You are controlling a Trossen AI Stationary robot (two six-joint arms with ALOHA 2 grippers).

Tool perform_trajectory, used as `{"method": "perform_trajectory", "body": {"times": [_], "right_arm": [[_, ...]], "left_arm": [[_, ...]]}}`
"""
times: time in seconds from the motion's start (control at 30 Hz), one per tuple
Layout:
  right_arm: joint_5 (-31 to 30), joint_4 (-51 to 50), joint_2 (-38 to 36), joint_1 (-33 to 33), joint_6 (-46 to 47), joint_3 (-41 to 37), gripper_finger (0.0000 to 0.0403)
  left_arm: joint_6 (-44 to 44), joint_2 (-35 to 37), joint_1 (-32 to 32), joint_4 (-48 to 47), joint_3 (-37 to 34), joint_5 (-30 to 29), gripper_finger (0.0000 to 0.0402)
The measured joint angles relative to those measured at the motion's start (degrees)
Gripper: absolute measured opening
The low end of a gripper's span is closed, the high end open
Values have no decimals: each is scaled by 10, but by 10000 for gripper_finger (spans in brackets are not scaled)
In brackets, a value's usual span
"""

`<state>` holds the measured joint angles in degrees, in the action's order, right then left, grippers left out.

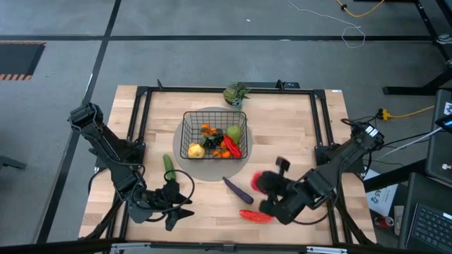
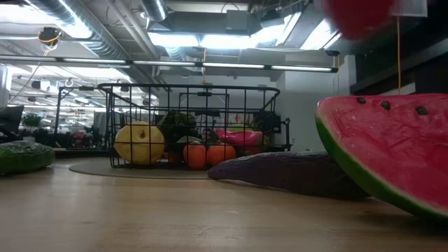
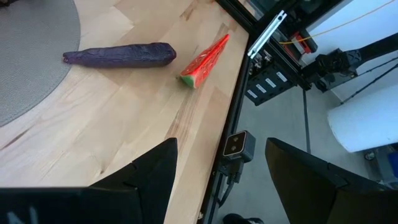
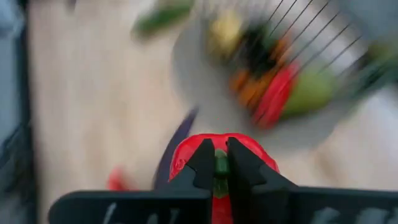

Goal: Build produce basket
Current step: Put the red bell pepper into the black wire basket

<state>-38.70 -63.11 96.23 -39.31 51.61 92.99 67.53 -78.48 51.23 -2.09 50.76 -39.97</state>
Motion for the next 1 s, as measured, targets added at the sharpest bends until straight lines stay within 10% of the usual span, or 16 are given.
{"method": "perform_trajectory", "body": {"times": [0.17,0.3,0.67,1.0], "right_arm": [[-174,24,0,22,-44,36,11],[-179,88,0,65,-116,43,12],[23,402,0,219,-399,33,11],[236,578,57,359,-423,33,18]], "left_arm": [[10,0,0,0,0,0,240],[11,0,0,0,0,0,240],[9,0,1,0,0,0,240],[9,0,1,0,0,0,240]]}}
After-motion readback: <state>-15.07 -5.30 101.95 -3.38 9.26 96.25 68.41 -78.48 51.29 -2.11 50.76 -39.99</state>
